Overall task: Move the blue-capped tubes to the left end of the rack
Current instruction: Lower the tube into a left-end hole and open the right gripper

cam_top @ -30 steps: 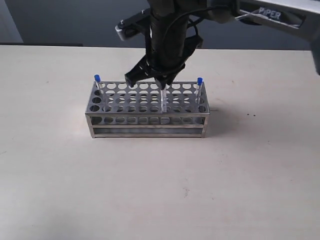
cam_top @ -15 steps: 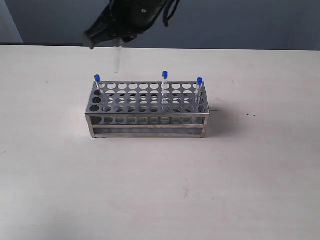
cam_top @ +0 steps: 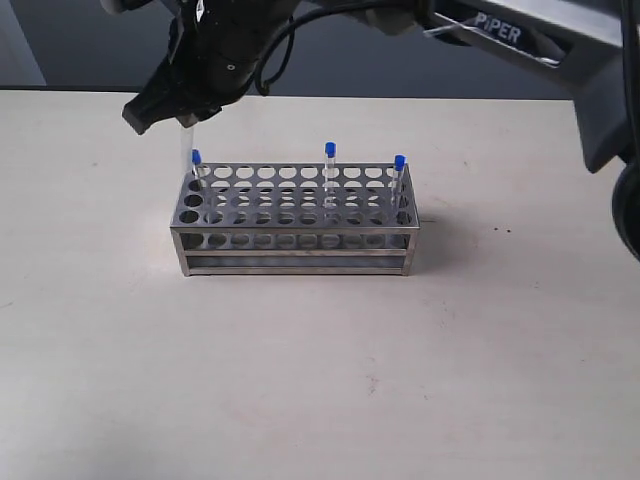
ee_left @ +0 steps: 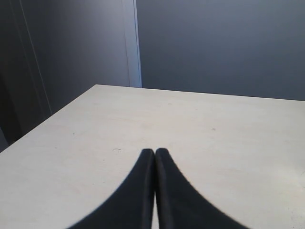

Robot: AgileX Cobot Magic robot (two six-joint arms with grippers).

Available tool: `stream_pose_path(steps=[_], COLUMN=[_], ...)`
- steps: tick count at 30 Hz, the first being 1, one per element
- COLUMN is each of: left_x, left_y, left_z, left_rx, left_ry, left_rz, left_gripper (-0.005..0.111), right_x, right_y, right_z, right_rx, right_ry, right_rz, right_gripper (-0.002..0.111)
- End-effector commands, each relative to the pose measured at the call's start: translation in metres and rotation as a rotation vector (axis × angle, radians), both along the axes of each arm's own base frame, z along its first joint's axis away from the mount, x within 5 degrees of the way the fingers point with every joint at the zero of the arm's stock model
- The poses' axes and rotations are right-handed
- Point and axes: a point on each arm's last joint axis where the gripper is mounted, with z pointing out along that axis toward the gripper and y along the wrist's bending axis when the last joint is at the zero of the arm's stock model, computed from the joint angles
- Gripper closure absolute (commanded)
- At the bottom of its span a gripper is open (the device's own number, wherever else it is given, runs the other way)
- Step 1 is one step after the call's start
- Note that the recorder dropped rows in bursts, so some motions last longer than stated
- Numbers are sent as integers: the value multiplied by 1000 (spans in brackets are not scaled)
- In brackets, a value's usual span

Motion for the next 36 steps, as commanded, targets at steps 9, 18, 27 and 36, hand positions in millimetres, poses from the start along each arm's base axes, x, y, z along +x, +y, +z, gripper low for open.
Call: stream_pose_path(steps=[9,18,27,36], left_x=[1,1,1,1], left_y=[0,0,0,0], left_z=[0,0,0,0], left_rx=[-7,-7,-7,-7], left_ry=[-5,-5,-5,-5], left_rz=[-7,-7,-7,-7], left_gripper=[106,106,106,106], right_x=[9,11,12,13], right_y=[11,20,20,-8], right_z=[-49,-59,-60,-13], right_rx=[-86,-15,-13,-80], right_ry=[47,70,80,3], right_rz=[8,-7,-29,-216], right_gripper=[109,90,69,69])
